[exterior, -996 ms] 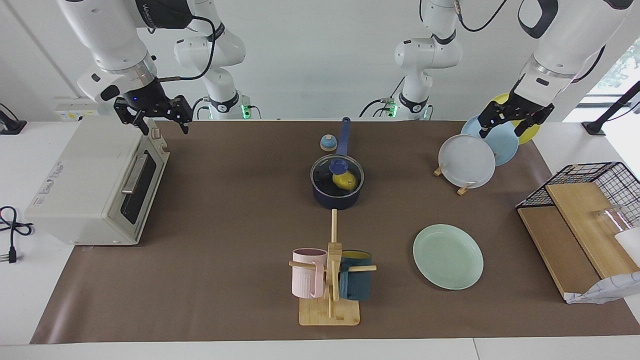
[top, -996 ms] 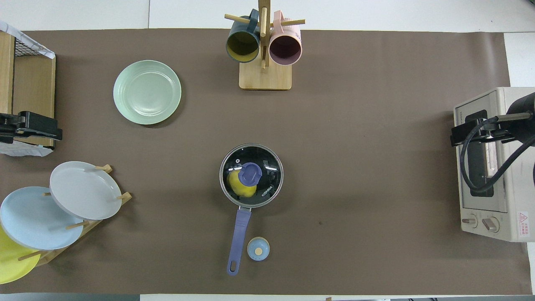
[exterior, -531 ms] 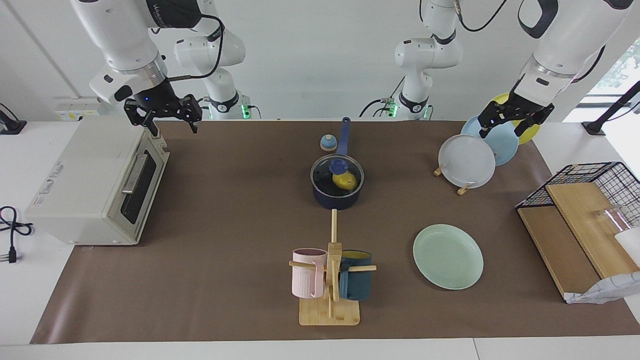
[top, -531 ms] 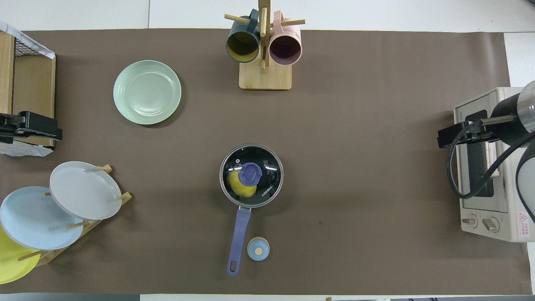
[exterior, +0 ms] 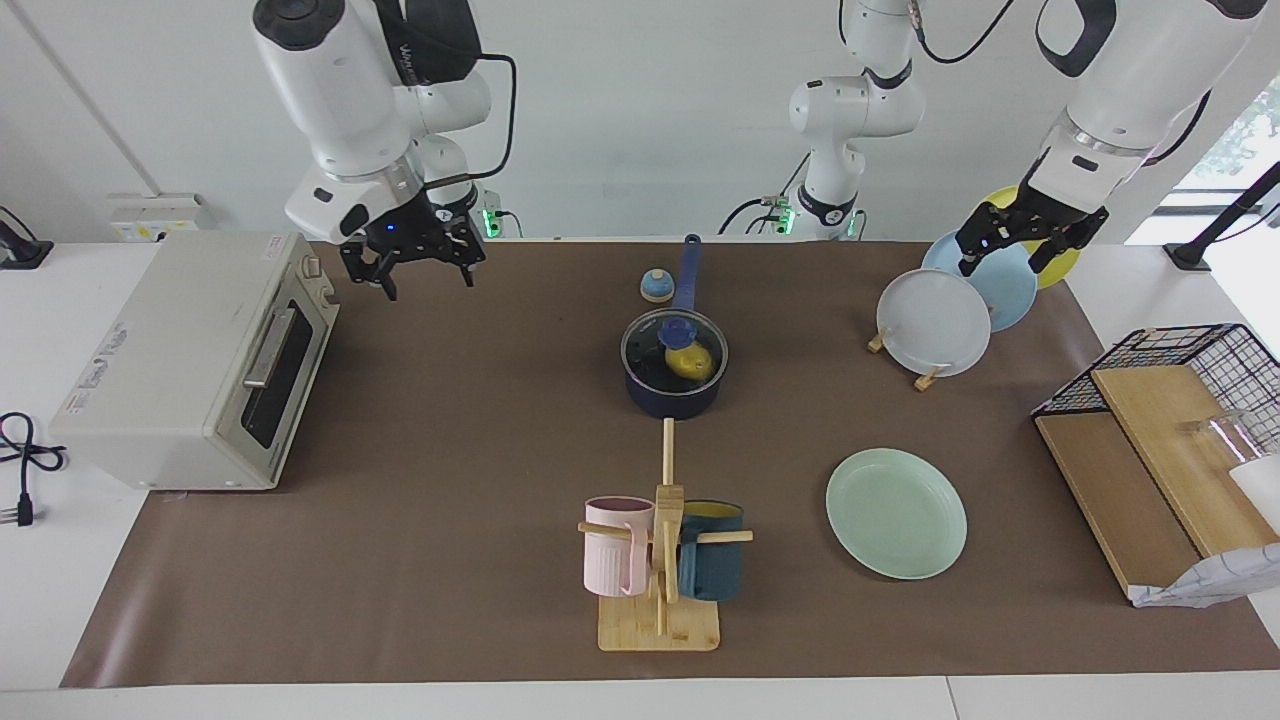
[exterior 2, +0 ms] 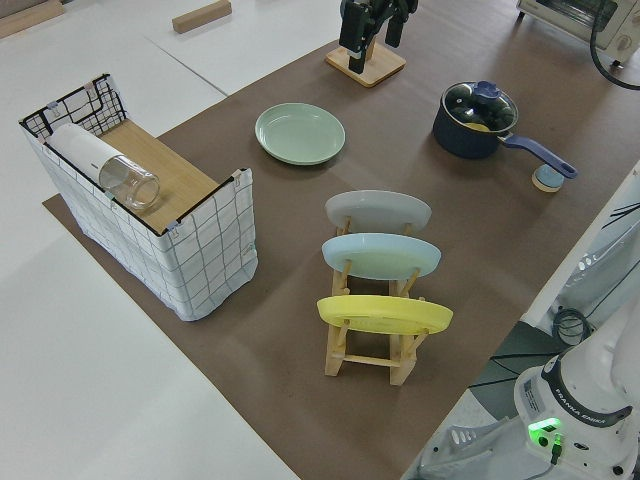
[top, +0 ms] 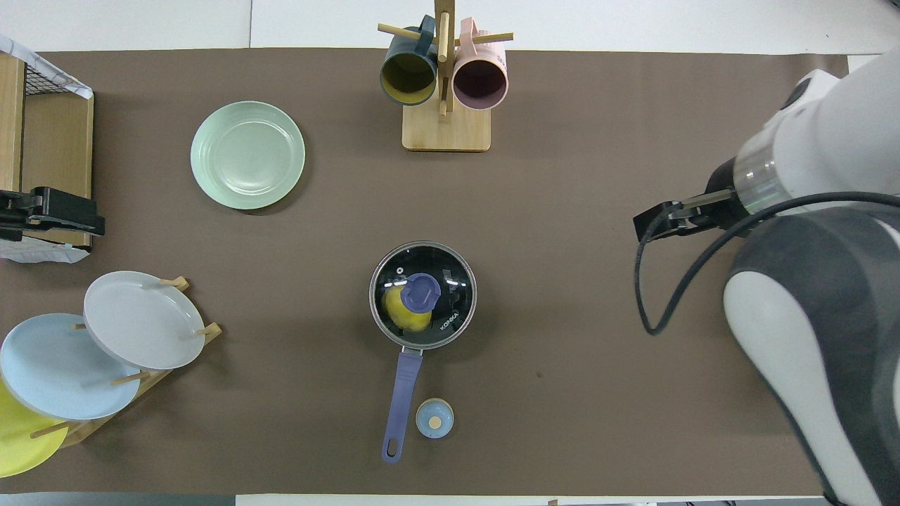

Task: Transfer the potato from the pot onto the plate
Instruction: 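Reach the right gripper over the saucepan to the glass lid knob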

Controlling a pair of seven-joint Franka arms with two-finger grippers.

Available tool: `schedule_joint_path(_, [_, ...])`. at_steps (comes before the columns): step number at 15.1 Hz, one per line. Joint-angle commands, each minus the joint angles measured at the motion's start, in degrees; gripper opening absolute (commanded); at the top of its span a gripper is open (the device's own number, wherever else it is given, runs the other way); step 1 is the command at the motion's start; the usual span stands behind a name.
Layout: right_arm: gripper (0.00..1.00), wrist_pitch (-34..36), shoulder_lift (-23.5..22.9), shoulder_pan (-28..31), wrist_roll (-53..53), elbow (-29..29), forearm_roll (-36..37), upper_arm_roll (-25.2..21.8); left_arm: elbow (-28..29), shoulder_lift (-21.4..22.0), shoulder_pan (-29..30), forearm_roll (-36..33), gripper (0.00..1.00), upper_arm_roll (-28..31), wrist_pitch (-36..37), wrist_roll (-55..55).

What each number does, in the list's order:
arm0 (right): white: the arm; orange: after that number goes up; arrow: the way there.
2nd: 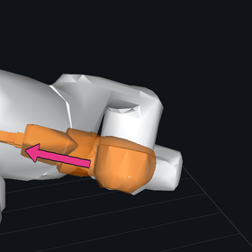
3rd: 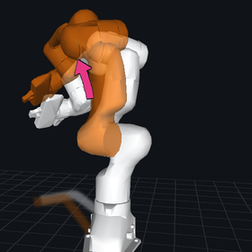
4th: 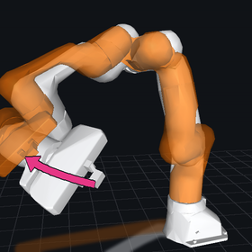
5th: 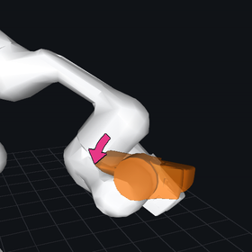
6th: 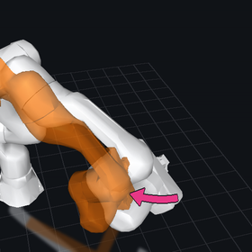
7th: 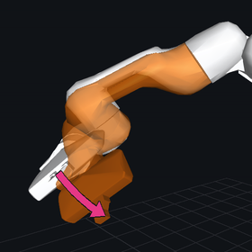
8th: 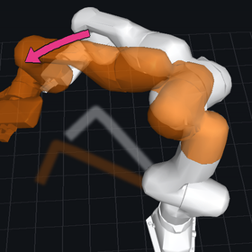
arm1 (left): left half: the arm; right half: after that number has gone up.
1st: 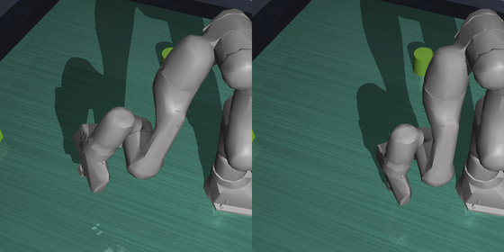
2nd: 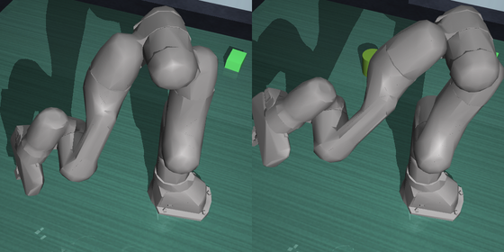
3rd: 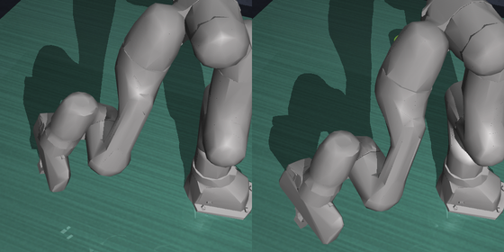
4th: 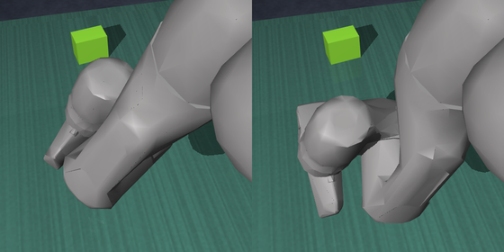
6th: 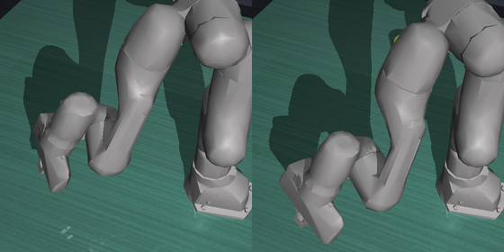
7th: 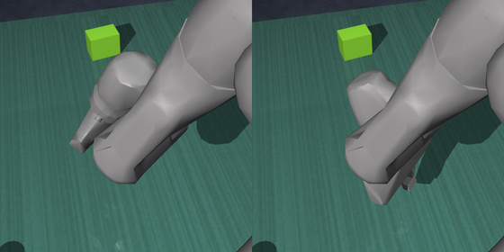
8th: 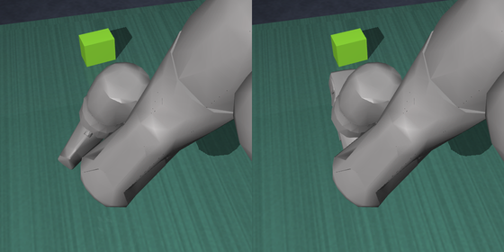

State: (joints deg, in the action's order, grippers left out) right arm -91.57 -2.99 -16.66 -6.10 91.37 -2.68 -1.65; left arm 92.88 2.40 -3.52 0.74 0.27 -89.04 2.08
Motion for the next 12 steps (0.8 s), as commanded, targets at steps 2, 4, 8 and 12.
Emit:
schedule_joint_path(2, [1.0, 2.53, -6.84, -4.95, -8.03, -8.82, -1.1, 0.33, 0.11, 0.58, 0.53, 0.4, 1.0, -0.36, 0.88, 0.29])
schedule_joint_path(4, [1.0, 2.8, -9.65, -7.76, -12.25, -11.9, -0.92, 0.33, 0.11, 0.58, 0.53, 0.4, 1.0, -0.36, 0.88, 0.29])
schedule_joint_path(8, [1.0, 1.4, -14.49, -13.48, -22.26, -15.87, -0.75, 0.76, 0.11, 0.58, 0.53, 0.4, 1.0, -0.36, 0.88, 0.29])
schedule_joint_path(12, [1.0, -5.01, -17.22, -19.45, -29.57, -15.61, -0.75, 0.77, 0.11, 0.67, 0.53, 0.4, 1.0, -0.36, 0.88, 0.29])
